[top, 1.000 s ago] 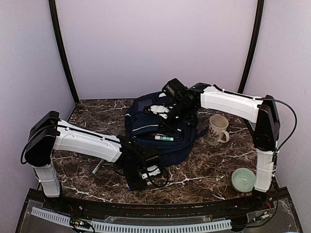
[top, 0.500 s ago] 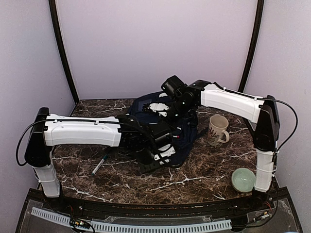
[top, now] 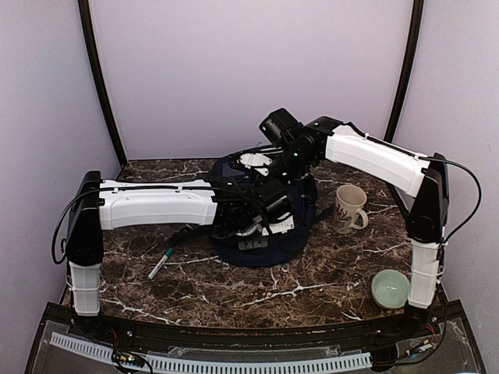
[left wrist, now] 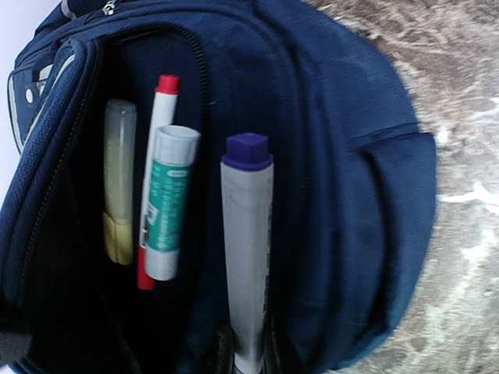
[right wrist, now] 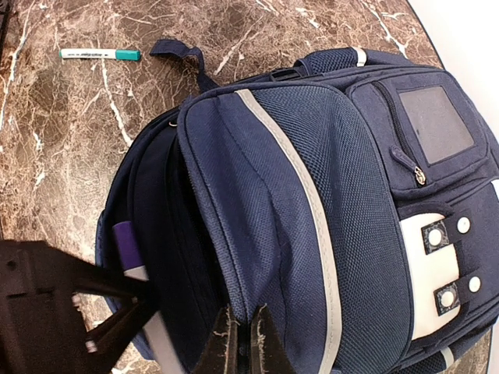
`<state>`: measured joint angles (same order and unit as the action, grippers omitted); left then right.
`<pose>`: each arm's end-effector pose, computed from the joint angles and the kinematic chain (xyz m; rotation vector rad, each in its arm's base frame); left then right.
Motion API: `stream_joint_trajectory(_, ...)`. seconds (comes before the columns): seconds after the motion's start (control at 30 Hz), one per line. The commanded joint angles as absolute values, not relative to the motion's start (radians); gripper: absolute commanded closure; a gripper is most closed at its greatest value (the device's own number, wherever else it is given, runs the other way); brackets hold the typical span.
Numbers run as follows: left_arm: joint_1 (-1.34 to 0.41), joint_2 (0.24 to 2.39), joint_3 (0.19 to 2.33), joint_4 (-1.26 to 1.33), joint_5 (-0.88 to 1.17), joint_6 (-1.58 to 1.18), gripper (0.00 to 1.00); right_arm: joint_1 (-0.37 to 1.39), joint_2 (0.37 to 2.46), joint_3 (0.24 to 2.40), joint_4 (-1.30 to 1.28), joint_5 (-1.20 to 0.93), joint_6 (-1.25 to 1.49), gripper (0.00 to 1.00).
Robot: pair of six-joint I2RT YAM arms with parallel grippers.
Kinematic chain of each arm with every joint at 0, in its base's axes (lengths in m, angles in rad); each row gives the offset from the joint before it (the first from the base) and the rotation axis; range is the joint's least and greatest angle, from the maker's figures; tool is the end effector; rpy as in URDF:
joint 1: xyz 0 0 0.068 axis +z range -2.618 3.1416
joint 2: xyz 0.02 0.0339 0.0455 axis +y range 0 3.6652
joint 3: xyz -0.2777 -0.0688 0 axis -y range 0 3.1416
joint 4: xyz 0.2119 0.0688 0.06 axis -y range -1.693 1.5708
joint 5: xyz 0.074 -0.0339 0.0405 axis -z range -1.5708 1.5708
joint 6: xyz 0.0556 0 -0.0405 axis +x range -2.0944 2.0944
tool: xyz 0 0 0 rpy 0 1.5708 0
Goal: Pack the student bag
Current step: Place the pen in the upper front pocket of the bag.
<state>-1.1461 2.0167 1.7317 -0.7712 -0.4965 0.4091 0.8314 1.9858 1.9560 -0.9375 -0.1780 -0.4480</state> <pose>0.1974 -0.3722 0.2551 1.6149 1.8750 0.3498 0.2748 0.3159 0.3153 -1.5835 2.0092 0.3757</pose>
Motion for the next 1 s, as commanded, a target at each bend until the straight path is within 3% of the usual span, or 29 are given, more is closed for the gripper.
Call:
stream_joint_trajectory(0.0,-1.126,2.005,1.743,-0.687,-0.56,0.531,0.97,0.849,1.955,2.01,-0.896,-0.218,-0.452,1.0)
stream_joint_trajectory(0.97,-1.019,2.149,1.783,-0.483,-0.532,0.77,0.96,0.851,1.955,2.013,-0.902,-0.252,-0.443,1.0)
